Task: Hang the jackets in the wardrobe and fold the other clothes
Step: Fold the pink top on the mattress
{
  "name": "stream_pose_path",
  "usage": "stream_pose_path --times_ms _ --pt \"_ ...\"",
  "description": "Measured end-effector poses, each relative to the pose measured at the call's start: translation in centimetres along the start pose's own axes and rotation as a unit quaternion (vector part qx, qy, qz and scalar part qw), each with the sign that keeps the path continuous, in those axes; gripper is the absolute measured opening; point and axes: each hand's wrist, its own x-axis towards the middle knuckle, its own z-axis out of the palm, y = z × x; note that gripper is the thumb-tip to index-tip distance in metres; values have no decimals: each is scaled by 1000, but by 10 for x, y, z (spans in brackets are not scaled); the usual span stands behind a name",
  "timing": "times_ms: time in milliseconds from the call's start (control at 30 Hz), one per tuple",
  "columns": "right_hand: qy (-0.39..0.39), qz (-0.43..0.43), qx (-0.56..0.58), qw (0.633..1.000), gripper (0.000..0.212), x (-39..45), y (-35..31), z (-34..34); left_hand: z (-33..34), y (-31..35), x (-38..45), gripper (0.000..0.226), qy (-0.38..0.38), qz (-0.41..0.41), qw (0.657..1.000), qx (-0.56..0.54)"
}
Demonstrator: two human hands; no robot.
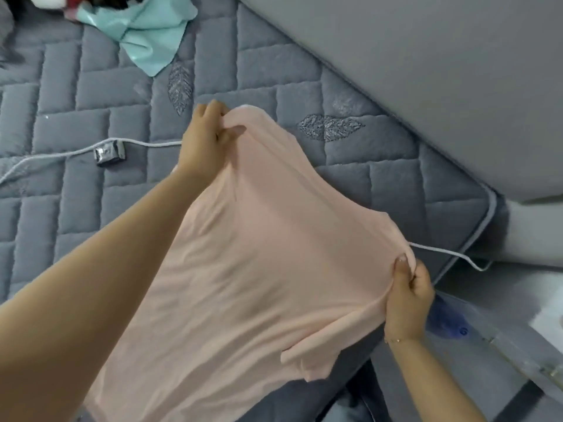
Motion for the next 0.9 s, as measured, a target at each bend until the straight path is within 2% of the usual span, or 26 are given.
stream_pose_path --times_ms 133,233,300,400,467,500,600,633,700,800,900 --pt "6 -27 -23 999 28 79 -28 -9 43 42 48 27 19 -16 1000 0" --pt "-43 -5 -108 993 14 138 -25 -5 96 43 59 35 -41 -52 998 3" --pt "-65 39 -140 987 27 158 -14 -5 128 37 47 55 -102 -70 992 24" --pt "-79 26 -132 988 35 148 -3 -11 156 24 6 66 -161 -64 980 98" --pt "-84 -28 -95 991 39 123 -1 -15 156 14 -25 65 -161 -71 979 105" --pt "-76 -71 -111 988 42 110 0 -18 152 10 -43 65 -154 -89 980 92" --pt "-82 -211 -252 941 43 68 12 -31 132 2 -115 64 -121 -146 981 30" --pt "-119 -229 -270 928 40 54 16 -35 126 2 -144 62 -107 -166 980 5" --pt "-236 -205 -280 908 32 26 19 -39 117 3 -207 55 -92 -231 968 -42" --pt "-386 -172 -350 836 24 -8 31 -37 110 9 -304 49 -91 -372 915 -130" --pt "-414 -221 -426 773 23 -25 46 -29 113 19 -380 43 -52 -446 868 -215"
